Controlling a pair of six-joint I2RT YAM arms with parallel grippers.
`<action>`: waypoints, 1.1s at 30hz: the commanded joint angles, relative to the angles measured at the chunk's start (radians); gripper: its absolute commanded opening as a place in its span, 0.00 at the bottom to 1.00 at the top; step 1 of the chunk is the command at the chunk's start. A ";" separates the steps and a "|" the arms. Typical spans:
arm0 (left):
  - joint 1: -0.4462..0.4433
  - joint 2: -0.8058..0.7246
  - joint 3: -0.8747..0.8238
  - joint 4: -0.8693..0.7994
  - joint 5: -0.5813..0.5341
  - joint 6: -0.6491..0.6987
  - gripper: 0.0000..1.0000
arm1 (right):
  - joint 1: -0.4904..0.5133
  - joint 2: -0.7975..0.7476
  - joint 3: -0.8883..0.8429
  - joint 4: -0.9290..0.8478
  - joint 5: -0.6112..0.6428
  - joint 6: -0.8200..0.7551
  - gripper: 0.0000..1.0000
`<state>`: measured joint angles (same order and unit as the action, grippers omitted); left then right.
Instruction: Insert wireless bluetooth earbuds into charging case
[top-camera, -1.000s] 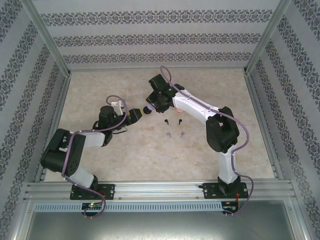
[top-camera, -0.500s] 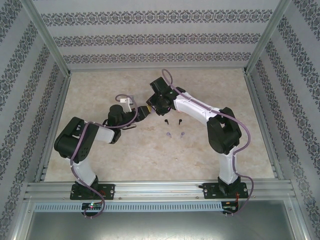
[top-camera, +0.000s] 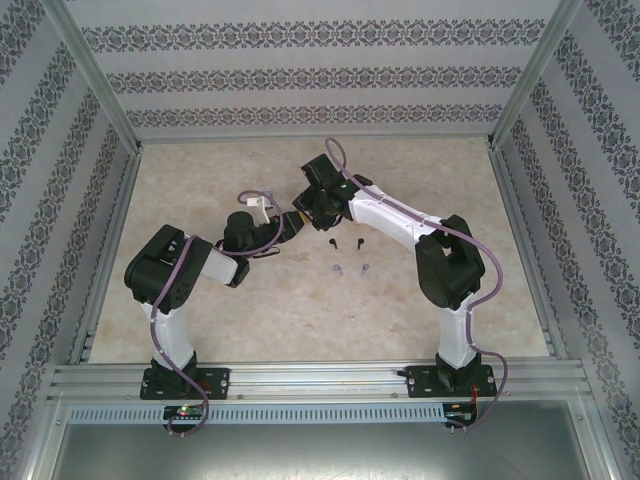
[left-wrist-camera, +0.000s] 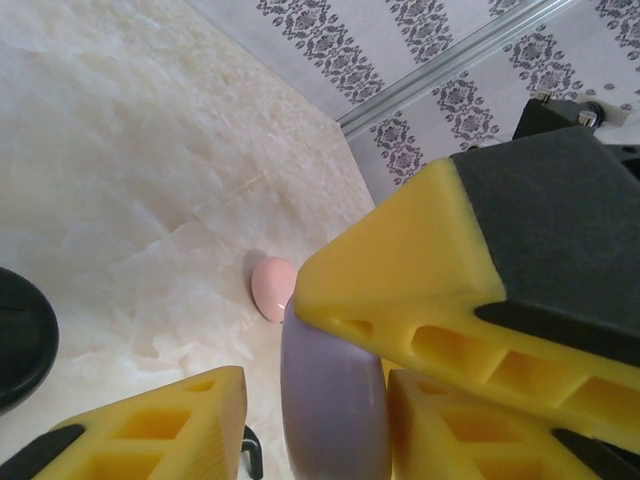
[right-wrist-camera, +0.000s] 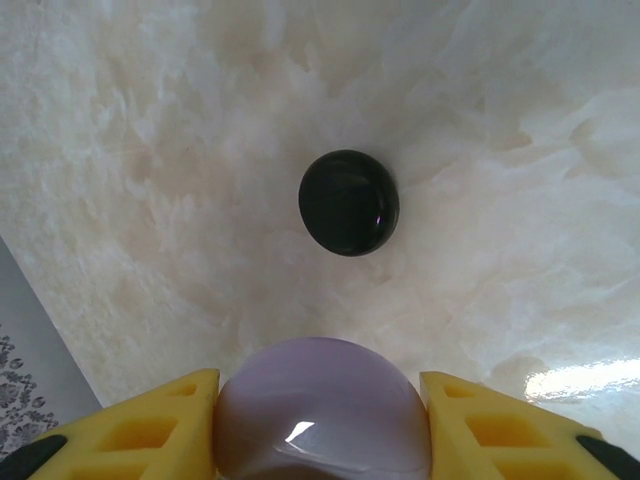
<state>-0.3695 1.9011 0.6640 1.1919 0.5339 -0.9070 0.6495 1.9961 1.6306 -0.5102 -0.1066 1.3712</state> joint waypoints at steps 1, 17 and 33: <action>-0.011 0.016 0.025 0.072 -0.025 -0.019 0.36 | -0.004 -0.043 -0.012 0.001 -0.015 0.016 0.45; -0.014 0.000 0.006 0.089 -0.025 -0.043 0.04 | -0.013 -0.048 -0.012 0.038 -0.013 0.028 0.54; 0.018 -0.172 0.095 -0.229 0.215 0.102 0.00 | -0.237 -0.345 -0.413 0.455 -0.337 -0.545 0.71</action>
<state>-0.3679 1.7706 0.7139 1.0492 0.6353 -0.8749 0.4385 1.6665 1.3067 -0.2302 -0.2588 1.0439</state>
